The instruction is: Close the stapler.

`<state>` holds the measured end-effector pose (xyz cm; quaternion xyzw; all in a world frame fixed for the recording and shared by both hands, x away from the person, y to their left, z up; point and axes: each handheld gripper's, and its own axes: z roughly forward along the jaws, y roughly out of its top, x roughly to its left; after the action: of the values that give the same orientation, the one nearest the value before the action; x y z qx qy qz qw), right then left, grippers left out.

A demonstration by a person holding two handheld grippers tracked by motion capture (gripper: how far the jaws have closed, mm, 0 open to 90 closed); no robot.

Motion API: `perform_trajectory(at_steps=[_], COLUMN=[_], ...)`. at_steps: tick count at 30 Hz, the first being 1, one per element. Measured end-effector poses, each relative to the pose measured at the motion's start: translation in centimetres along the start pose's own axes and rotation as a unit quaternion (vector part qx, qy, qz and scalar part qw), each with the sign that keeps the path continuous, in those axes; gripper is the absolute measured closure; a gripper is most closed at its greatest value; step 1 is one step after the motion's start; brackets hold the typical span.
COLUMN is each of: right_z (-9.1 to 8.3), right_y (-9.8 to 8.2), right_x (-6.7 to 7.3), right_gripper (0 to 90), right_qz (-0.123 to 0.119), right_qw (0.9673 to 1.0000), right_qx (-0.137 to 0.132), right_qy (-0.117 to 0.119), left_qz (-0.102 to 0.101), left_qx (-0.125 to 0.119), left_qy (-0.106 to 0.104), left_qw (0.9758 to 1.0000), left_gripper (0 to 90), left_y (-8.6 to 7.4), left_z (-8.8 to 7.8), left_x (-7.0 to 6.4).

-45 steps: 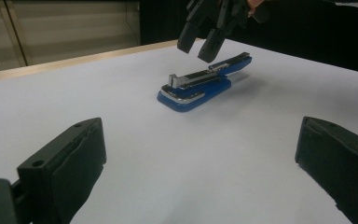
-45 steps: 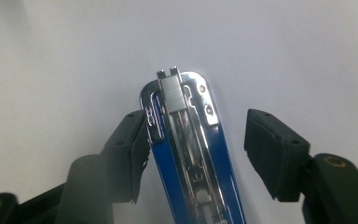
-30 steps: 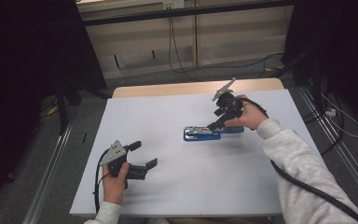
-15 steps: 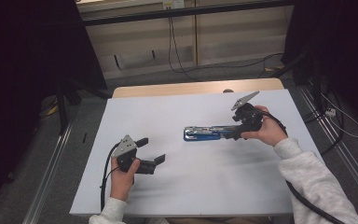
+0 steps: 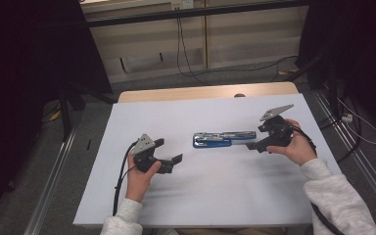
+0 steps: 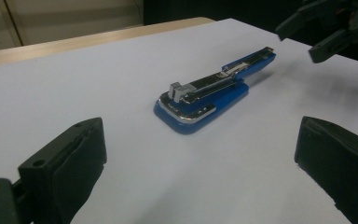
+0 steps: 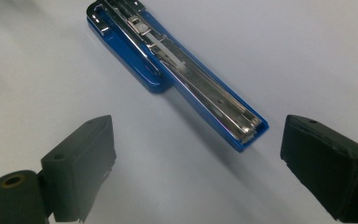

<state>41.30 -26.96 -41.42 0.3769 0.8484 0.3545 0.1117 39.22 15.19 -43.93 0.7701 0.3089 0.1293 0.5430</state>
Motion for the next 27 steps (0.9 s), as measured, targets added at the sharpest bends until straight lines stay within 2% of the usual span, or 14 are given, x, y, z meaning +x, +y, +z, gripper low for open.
perform_trajectory(at_steps=[4,6,7,9,13,15,17,18,20,21,25,27], right_z=[-0.8,-1.1,-1.1,-1.2,-1.1,-1.2,-1.5,-1.6,-1.6,-1.7,-1.9,-1.9], right_y=[-1.0,-1.4,-1.5,-1.8,-2.3,-2.4,-2.4,-2.5,-2.6,-2.7,-2.9,-3.0], right_x=[-0.4,-0.4,-0.4,-0.2,0.2,0.2,0.2,0.1,-0.1,-0.1,-0.3,-0.4], right_gripper=[9.6,9.7,9.8,10.7,14.2,17.5,24.6,27.8,30.0,33.6,45.5,51.2], right_qz=[0.018,0.025,0.027,0.027,0.024,0.024,0.026,0.026,0.031,0.034,0.037,0.037], right_qw=[0.9998,0.9995,0.9994,0.9994,0.9994,0.9992,0.9990,0.9989,0.9984,0.9983,0.9980,0.9979], right_qx=[-0.009,-0.014,-0.014,-0.013,-0.009,-0.013,-0.019,-0.023,-0.027,-0.026,-0.029,-0.032], right_qy=[-0.010,-0.012,-0.014,-0.018,-0.024,-0.030,-0.033,-0.033,-0.038,-0.040,-0.041,-0.042], left_qz=[0.000,-0.011,-0.013,-0.007,0.000,-0.006,-0.003,0.002,0.007,0.003,0.000,-0.004], left_qx=[0.004,-0.002,0.005,0.017,0.022,0.020,0.020,0.032,0.049,0.048,0.049,0.049], left_qy=[0.005,0.007,0.009,0.019,0.021,0.022,0.030,0.040,0.047,0.043,0.055,0.053], left_qw=[1.0000,0.9999,0.9999,0.9996,0.9995,0.9995,0.9993,0.9987,0.9976,0.9979,0.9973,0.9974], left_gripper=[2.1,2.1,2.3,3.3,6.0,7.8,14.9,19.5,21.7,23.8,33.9,44.5], left_y=[0.3,0.3,0.4,0.5,0.7,0.8,0.8,0.8,0.9,0.9,1.1,1.2], left_z=[0.5,0.8,1.0,1.5,2.2,2.5,2.8,3.1,3.4,3.6,4.0,4.2], left_x=[0.1,0.3,0.5,0.6,0.7,0.7,0.8,0.9,1.0,1.1,1.1,1.2])
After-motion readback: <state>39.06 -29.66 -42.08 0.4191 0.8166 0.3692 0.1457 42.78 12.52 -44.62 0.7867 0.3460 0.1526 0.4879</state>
